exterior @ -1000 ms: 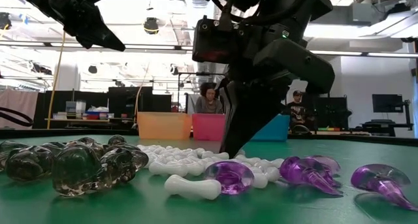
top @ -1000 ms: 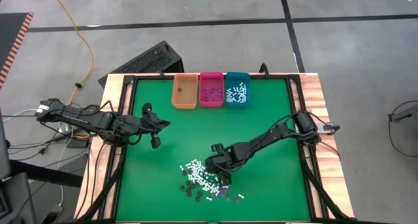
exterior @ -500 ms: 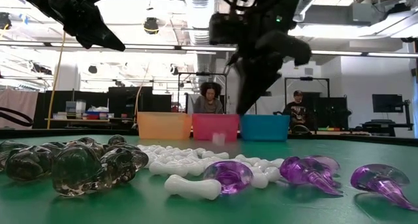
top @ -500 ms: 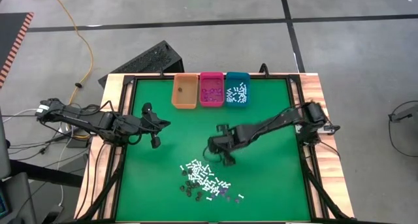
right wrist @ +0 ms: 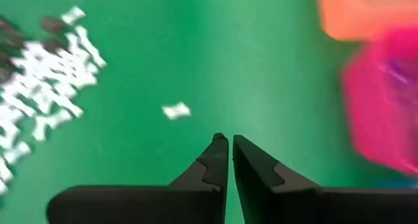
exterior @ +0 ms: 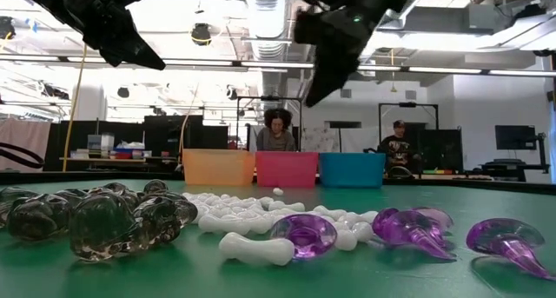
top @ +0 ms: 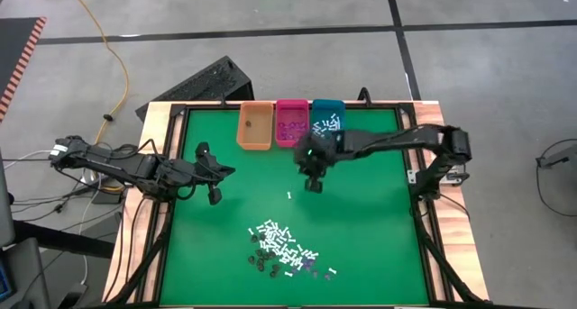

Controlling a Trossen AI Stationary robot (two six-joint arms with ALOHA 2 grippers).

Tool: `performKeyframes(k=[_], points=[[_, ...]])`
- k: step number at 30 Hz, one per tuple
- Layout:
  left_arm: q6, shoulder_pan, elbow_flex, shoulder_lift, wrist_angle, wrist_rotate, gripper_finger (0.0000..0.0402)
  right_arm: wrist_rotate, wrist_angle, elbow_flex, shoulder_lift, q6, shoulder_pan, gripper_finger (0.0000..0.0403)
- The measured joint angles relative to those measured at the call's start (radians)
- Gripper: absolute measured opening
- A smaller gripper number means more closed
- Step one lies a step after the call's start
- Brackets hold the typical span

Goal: Sort Halloween decoration
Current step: Put the white bone toy into the blue bin

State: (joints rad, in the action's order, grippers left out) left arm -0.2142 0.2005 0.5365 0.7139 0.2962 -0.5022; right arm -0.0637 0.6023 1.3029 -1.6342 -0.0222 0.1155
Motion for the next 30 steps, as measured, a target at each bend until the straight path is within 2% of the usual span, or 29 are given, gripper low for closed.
performKeyframes(k=[2, 7, 11, 16, 26, 30], points=[[-0.002, 0.0, 0.0, 0.0, 0.0, 0.0, 0.0, 0.034, -0.049, -0.001, -0.043, 0.082, -0.024, 0.0059], [-0.025, 0.0, 0.0, 0.0, 0.002, 0.0, 0.0, 0.099, -0.083, -0.002, -0.155, 0.418, -0.077, 0.0062], [-0.031, 0.0, 0.0, 0.0, 0.005, 0.001, 0.0, 0.112, -0.08, 0.005, -0.217, 0.535, -0.112, 0.0062], [-0.062, 0.0, 0.0, 0.0, 0.004, 0.001, 0.0, 0.196, -0.132, 0.019, -0.22, 0.666, -0.144, 0.0054], [-0.125, 0.0, 0.0, 0.0, 0.004, 0.0, 0.0, 0.112, -0.139, 0.019, -0.22, 0.706, -0.145, 0.0052], [-0.127, 0.0, 0.0, 0.0, 0.005, -0.005, 0.001, 0.159, -0.121, 0.019, -0.22, 0.729, -0.16, 0.0072]])
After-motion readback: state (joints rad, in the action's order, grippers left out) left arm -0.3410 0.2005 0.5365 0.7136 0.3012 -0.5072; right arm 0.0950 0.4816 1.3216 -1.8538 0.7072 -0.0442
